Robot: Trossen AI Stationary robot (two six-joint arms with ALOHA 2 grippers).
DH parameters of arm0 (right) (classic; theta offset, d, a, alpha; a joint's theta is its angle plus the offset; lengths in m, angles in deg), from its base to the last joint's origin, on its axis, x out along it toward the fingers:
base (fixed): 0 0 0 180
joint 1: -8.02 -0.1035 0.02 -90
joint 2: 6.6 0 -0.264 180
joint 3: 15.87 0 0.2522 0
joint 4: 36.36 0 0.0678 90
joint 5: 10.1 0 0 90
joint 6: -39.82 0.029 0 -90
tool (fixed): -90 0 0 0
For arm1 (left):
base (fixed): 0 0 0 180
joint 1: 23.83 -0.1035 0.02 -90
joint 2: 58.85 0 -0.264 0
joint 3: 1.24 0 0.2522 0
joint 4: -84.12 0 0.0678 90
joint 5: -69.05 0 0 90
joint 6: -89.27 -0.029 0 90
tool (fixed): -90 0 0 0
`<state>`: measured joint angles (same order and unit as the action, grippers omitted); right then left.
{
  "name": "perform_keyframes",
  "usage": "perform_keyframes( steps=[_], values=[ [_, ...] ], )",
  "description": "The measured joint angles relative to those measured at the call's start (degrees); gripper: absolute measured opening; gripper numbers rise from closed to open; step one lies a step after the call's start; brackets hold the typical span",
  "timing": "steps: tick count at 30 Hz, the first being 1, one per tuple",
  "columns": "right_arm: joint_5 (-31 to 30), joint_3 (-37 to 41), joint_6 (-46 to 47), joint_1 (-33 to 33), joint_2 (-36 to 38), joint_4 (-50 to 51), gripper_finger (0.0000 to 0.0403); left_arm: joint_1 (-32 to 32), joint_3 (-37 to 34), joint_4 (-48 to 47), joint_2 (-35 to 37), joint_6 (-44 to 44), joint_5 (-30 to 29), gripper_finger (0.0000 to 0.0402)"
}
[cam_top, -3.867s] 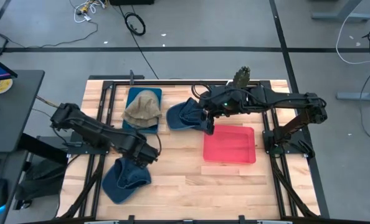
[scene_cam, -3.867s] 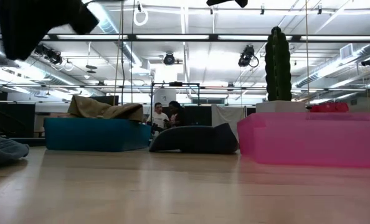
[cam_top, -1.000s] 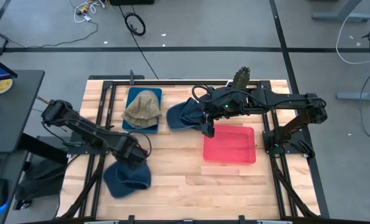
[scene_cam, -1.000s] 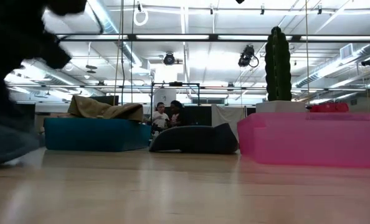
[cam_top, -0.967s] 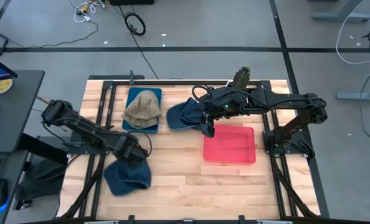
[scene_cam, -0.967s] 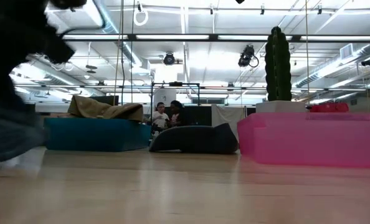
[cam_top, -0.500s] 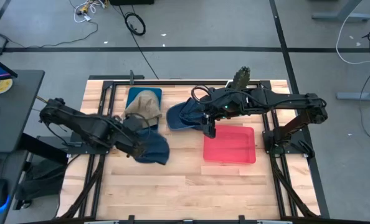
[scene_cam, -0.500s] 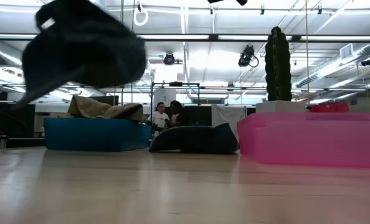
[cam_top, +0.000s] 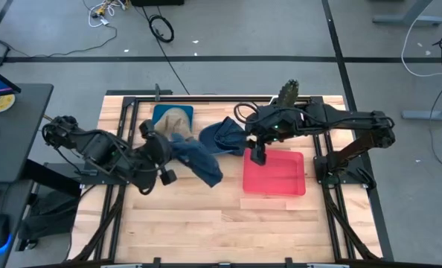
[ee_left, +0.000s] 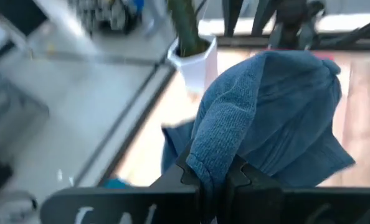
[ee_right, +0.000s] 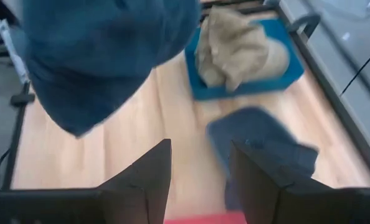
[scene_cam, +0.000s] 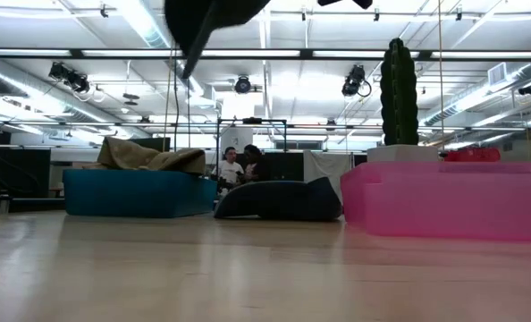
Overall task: Pick & Place hat
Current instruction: Put the bottom blue cap into the red bin
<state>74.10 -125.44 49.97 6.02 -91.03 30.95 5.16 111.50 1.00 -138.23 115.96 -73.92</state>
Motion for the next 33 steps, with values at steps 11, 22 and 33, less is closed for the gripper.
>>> perform_keyframes(
  steps=[11, 22, 33],
  values=[
    [2.09, 0.0, 3.38, 1.23, 2.42, 8.85, 0.0164, 0.07, 0.04, 27.05, 0.31, -32.45, -1.6, 0.0011],
    [0.72, 0.0, 10.88, 0.09, 12.75, 10.56, 0.0164, -2.78, 0.09, 52.87, 1.25, -56.33, 6.44, 0.0011],
    [0.78, 0.0, 12.91, 0.05, 20.17, -1.09, 0.0164, -7.57, 0.07, 66.68, 1.16, -61.87, 28.27, 0.001]
  ],
)
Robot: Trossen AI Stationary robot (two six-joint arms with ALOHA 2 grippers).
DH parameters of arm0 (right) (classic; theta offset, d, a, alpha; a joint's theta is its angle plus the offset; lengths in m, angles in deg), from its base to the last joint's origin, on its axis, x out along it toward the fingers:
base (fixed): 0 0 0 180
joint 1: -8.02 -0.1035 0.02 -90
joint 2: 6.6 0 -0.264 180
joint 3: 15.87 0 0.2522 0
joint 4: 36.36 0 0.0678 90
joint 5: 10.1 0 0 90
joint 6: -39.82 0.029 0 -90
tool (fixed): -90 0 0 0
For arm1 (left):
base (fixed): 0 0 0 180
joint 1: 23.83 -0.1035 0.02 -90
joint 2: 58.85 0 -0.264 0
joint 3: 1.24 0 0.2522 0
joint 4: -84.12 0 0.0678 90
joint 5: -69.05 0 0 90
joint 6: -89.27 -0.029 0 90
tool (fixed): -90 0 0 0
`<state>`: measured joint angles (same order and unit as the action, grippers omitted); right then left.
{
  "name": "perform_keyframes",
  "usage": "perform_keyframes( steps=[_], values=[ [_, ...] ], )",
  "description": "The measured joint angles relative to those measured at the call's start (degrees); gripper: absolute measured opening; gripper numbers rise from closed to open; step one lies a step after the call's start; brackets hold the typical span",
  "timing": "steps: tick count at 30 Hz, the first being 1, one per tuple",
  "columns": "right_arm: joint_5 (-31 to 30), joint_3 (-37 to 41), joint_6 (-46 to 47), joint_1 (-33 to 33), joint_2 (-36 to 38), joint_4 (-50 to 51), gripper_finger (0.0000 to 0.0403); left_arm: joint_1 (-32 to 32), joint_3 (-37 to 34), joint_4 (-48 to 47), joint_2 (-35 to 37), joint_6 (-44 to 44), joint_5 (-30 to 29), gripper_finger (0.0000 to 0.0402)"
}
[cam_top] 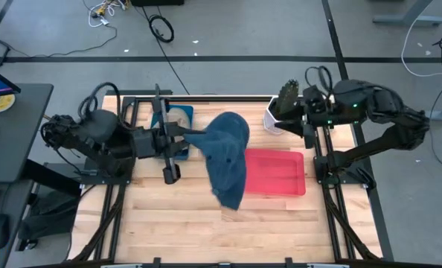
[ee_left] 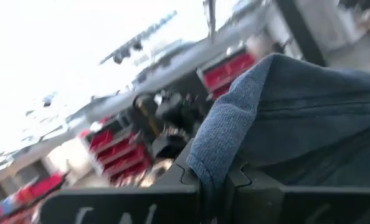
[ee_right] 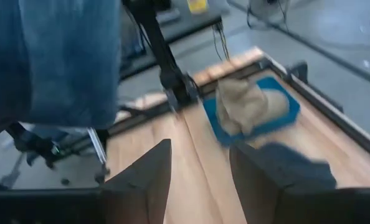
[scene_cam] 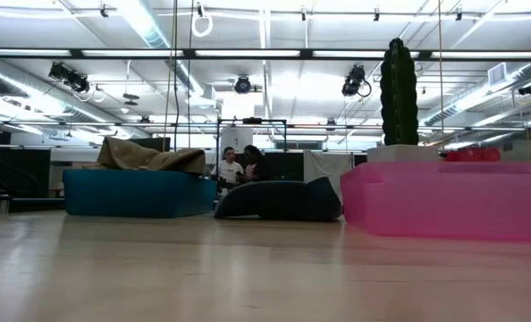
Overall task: Pick & Place hat
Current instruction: Put the bottom blue cap into the red bin
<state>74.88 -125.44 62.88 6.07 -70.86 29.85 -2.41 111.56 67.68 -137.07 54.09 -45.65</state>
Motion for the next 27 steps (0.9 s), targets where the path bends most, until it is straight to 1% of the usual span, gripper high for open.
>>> perform_keyframes(
  steps=[2, 5, 7, 10, 14, 18, 22, 25, 27],
  values=[
    [0.29, 0.0, -0.96, 0.0, 0.13, -2.84, 0.0164, -0.46, 0.0, 2.15, 0.0, 0.04, 2.46, 0.001],
    [2.9, 0.0, -1.47, 0.02, -0.17, -7.87, 0.0164, -1.1, 0.0, 4.22, 0.0, 0.04, 5.18, 0.001],
    [4.9, -0.02, -1.47, 0.0, -1.04, -11.28, 0.0164, -1.7, 0.0, 5.39, -0.15, 0.04, 6.24, 0.001],
    [7.15, -0.02, -1.08, 0.02, -3.4, -12.97, 0.0164, -2.73, 0.0, 5.77, -0.21, 0.07, 7.37, 0.001],
    [10.02, 0.0, -1.16, 0.04, -6.86, -14.61, 0.018, -3.73, -0.02, 5.9, -0.63, 0.0, 7.97, 0.001],
    [16.62, 0.02, -1.49, 0.92, -8.57, -18.1, 0.0209, -3.99, -0.03, 6.44, -0.52, 0.0, 8.18, 0.001],
    [21.03, 0.02, -1.49, 1.58, -8.91, -22.3, 0.0237, -3.95, 0.02, 6.01, -0.55, -0.01, 8.22, 0.001],
    [26.12, 0.01, -1.48, 2.1, -8.89, -24.93, 0.025, -3.97, 0.0, 5.8, -0.61, -0.02, 8.14, 0.001],
    [30.07, 0.02, -1.34, 2.66, -8.85, -24.85, 0.0252, -3.97, 0.0, 5.76, -0.61, -0.13, 8.12, 0.001]
  ],
)
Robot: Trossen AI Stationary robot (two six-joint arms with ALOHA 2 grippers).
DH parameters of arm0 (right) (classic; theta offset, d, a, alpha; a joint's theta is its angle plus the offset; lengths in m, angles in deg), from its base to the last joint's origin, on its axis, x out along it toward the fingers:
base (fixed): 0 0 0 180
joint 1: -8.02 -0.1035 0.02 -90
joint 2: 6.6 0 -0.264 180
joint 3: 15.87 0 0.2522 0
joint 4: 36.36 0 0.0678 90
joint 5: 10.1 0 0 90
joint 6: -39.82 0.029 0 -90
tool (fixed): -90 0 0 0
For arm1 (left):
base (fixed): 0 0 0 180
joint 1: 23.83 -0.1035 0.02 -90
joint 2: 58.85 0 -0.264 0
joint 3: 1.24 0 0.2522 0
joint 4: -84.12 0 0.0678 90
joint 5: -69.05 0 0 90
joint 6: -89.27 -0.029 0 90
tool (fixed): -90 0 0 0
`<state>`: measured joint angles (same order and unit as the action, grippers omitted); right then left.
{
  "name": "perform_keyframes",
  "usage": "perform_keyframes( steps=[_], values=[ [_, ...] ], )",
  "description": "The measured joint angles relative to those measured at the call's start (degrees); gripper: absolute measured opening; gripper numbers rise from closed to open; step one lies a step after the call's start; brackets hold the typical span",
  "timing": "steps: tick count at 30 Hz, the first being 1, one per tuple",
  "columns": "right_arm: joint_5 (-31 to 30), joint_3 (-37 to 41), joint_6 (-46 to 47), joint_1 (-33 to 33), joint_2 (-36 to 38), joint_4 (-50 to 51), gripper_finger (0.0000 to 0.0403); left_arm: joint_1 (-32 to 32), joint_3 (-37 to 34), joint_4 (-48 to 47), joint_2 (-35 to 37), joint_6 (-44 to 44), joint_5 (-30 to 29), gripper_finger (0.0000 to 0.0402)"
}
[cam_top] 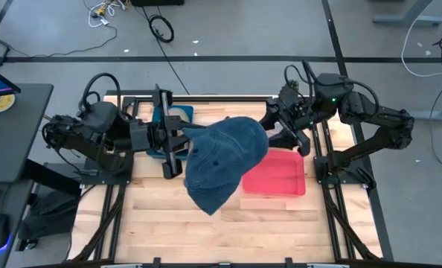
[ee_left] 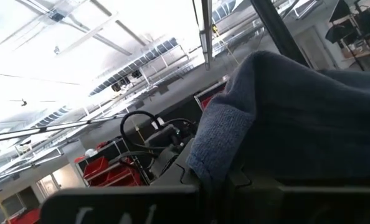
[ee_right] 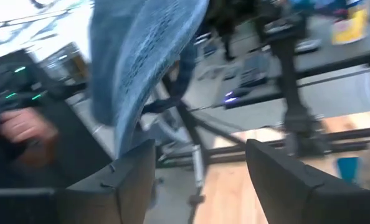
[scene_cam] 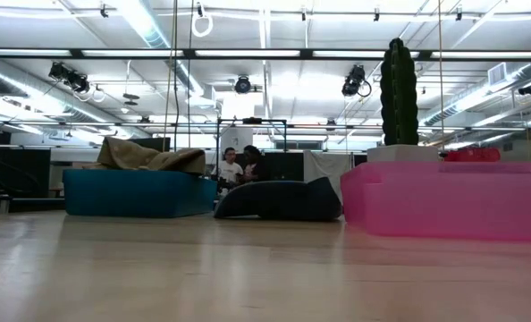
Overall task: Pick & Place hat
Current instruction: Put the bottom blue cap into the red bin
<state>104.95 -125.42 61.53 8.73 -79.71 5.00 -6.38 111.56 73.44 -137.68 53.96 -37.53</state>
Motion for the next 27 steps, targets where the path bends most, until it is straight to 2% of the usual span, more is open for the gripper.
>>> perform_keyframes(
  steps=[4, 9, 18, 27],
  values=[
    [6.93, -0.02, -0.07, 0.74, 0.12, 1.3, 0.0252, 0.02, -0.07, -0.06, 0.41, -1.42, -0.07, 0.001],
    [10.73, 0.0, -0.79, 1.53, 0.12, 4.64, 0.0248, 0.31, -0.07, 0.03, 1.37, -1.44, -0.28, 0.001],
    [9.1, -0.02, -0.8, 1.81, -0.3, -2.41, 0.0247, 0.39, -0.07, 0.0, 1.33, -1.41, -0.16, 0.001],
    [7.08, -0.02, 0.31, 6.05, -0.41, 0.41, 0.0247, 0.39, -0.07, 0.0, 1.33, -1.22, -0.13, 0.001]
  ],
)
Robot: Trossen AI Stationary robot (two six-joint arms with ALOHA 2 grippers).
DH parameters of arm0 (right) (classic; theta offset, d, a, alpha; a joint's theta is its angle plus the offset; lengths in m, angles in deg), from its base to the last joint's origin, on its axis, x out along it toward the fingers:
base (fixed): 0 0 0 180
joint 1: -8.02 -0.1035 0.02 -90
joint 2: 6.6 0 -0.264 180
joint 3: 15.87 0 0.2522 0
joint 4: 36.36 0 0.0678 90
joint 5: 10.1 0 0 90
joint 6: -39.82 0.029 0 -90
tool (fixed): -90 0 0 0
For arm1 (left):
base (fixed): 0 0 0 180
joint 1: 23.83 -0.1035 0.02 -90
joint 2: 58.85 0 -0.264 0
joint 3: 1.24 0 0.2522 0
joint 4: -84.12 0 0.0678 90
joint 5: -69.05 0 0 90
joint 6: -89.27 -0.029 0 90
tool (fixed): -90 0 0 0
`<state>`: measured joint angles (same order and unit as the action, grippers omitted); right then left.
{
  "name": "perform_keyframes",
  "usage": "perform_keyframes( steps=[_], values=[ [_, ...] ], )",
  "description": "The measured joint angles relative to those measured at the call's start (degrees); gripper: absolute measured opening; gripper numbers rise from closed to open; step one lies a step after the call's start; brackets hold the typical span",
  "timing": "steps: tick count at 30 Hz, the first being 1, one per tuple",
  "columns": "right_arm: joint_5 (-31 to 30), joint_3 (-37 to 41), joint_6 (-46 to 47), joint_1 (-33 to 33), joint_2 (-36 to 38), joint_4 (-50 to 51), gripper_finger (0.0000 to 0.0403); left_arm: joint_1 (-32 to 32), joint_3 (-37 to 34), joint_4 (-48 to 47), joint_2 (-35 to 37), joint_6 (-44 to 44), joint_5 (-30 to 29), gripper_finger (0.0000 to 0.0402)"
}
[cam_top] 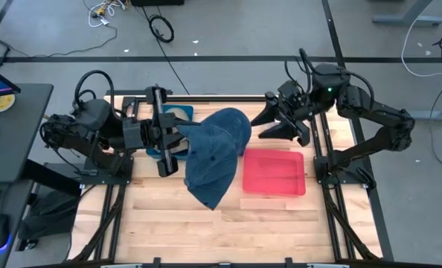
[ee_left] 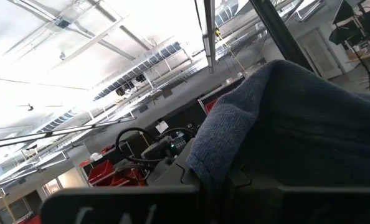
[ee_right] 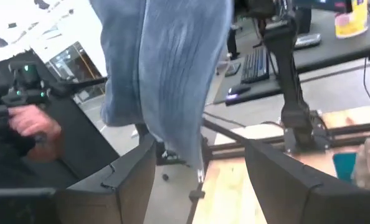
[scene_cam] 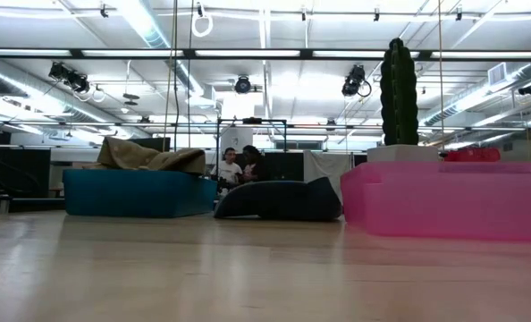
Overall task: Pick & Place hat
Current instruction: Put the bottom blue cap into the red bin
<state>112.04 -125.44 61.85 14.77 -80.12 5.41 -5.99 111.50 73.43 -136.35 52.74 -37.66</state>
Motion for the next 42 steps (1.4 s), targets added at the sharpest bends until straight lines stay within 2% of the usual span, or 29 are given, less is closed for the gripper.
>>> perform_keyframes(
  steps=[9, 14, 17, 20, 23, 26, 27, 34, 42],
  values=[
    [7.34, 0.0, 3.02, -0.54, -3.58, -8.48, 0.0247, -0.99, 0.0, -0.03, -0.15, 0.84, 0.02, 0.001],
    [7.96, 0.0, 3.01, -0.66, -4.54, -9.29, 0.0243, -1.33, 0.0, -0.66, -0.15, 1.39, 0.02, 0.001],
    [7.96, 0.0, 3.01, -0.64, -4.56, -9.66, 0.022, -1.31, 0.0, -1.6, -0.16, 1.72, -0.73, 0.0016],
    [7.94, 0.0, 3.03, -0.62, -4.47, -10.62, 0.0174, -1.31, 0.0, -1.64, -0.2, 2.86, -4.1, 0.0042],
    [7.96, 0.0, 3.01, -0.64, -4.43, -11.57, 0.0107, -1.34, 0.0, -1.59, -0.17, 2.88, -7.28, 0.0067],
    [7.98, 0.0, 2.09, -0.64, -4.43, -11.82, 0.0028, -1.36, 0.0, -1.66, -0.17, 2.85, -8.0, 0.0086],
    [8.22, 0.0, 1.56, -0.64, -4.43, -11.88, 0.0017, -1.44, 0.0, -1.66, -0.17, 2.83, -8.22, 0.0092],
    [7.94, 0.0, 1.3, -0.64, -4.39, -12.58, 0.0008, -1.66, 0.02, -3.22, -0.24, 2.91, -8.33, 0.0139],
    [7.78, 0.0, 0.85, 0.28, -3.84, -11.84, 0.0006, -1.53, 0.02, -3.92, -0.2, 5.41, -8.31, 0.0227]
  ],
)
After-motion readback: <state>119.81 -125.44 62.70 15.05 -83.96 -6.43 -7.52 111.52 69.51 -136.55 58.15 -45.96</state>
